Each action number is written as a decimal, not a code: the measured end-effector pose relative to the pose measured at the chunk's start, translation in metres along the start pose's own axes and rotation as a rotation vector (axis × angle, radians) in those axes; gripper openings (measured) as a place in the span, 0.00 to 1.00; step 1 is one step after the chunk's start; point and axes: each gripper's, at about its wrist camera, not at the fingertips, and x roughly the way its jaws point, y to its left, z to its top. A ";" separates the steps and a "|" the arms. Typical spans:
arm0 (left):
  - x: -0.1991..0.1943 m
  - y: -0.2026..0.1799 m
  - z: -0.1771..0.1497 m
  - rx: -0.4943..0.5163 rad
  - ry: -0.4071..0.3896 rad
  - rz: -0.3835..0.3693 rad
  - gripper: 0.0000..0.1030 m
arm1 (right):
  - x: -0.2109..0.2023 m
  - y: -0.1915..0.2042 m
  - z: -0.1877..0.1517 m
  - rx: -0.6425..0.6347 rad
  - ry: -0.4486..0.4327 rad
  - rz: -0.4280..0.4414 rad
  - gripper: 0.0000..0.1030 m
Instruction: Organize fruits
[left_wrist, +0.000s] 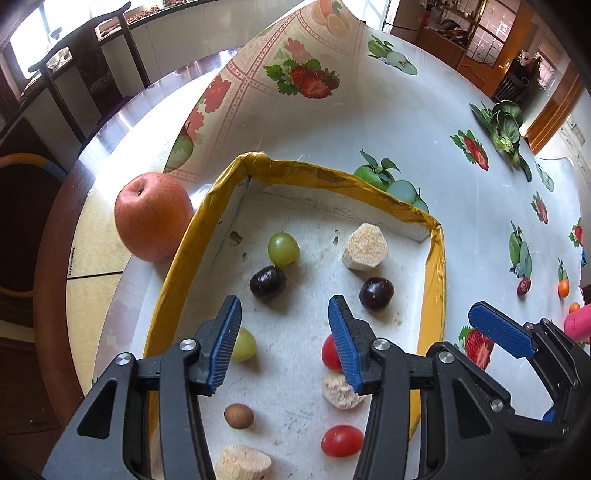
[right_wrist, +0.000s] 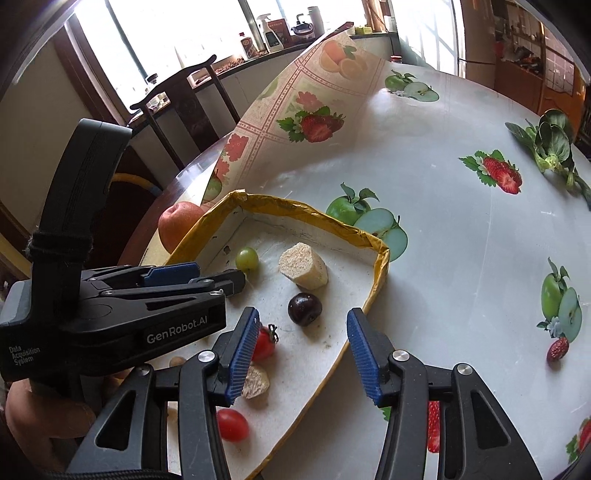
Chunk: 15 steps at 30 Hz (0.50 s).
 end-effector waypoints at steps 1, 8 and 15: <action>-0.005 0.001 -0.005 0.001 -0.004 -0.002 0.46 | -0.004 0.001 -0.003 -0.006 0.001 0.001 0.50; -0.037 0.001 -0.043 0.003 -0.020 -0.001 0.61 | -0.029 0.009 -0.027 -0.083 0.008 0.036 0.57; -0.064 0.004 -0.079 0.013 -0.023 0.001 0.61 | -0.043 0.025 -0.052 -0.194 0.044 0.095 0.66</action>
